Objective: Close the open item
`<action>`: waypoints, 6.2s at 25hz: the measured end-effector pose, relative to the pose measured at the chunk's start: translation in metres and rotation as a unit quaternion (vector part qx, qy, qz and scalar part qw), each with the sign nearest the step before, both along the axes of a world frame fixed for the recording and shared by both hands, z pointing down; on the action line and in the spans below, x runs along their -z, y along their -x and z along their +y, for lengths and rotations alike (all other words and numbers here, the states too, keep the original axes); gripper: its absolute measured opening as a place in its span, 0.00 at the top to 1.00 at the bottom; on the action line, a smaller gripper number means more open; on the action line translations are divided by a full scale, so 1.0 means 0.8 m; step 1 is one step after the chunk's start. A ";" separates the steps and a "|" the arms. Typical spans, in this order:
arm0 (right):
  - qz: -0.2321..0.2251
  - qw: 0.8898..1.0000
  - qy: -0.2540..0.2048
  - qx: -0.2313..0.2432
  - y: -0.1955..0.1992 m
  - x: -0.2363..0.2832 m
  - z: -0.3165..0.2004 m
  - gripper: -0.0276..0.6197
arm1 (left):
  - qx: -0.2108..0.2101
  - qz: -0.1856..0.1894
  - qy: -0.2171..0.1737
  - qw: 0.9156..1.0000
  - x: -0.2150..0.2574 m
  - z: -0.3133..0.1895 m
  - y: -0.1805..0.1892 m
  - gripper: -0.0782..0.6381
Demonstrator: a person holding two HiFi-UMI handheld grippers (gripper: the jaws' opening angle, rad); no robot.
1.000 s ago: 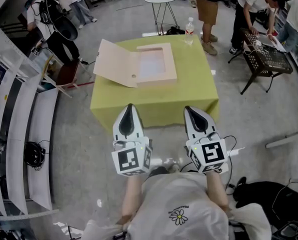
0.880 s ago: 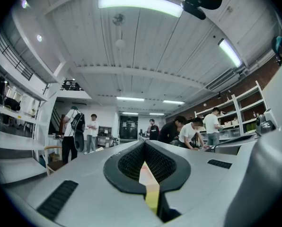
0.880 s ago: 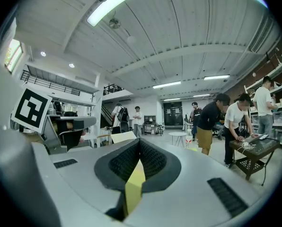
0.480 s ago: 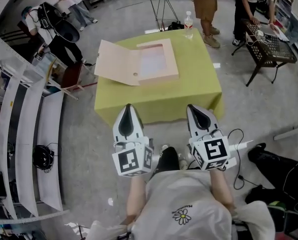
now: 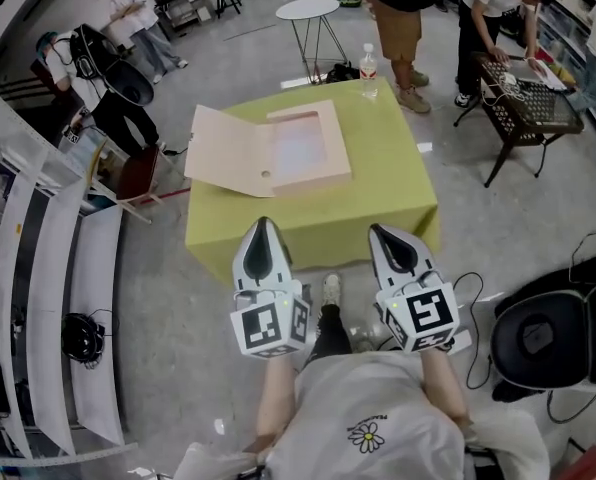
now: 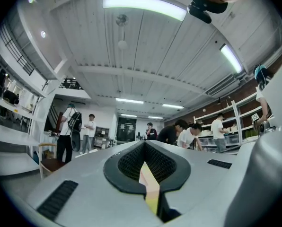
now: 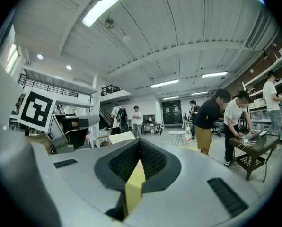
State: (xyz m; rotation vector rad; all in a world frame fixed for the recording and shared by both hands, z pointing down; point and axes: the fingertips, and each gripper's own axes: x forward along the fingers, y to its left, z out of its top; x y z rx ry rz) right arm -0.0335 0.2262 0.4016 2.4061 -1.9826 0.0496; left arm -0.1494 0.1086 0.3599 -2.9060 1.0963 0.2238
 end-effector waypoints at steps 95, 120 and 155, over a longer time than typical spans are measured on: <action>0.048 0.959 0.004 0.281 -0.042 0.026 -0.478 0.94 | 0.215 0.197 0.211 0.933 -0.105 -0.423 0.035 0.41; 0.060 0.963 0.025 0.263 -0.047 0.014 -0.475 0.94 | 0.183 0.215 0.330 0.901 -0.207 -0.436 0.024 0.42; 0.070 0.966 0.038 0.246 -0.049 0.008 -0.460 0.94 | 0.184 0.117 0.263 0.940 -0.171 -0.428 0.028 0.87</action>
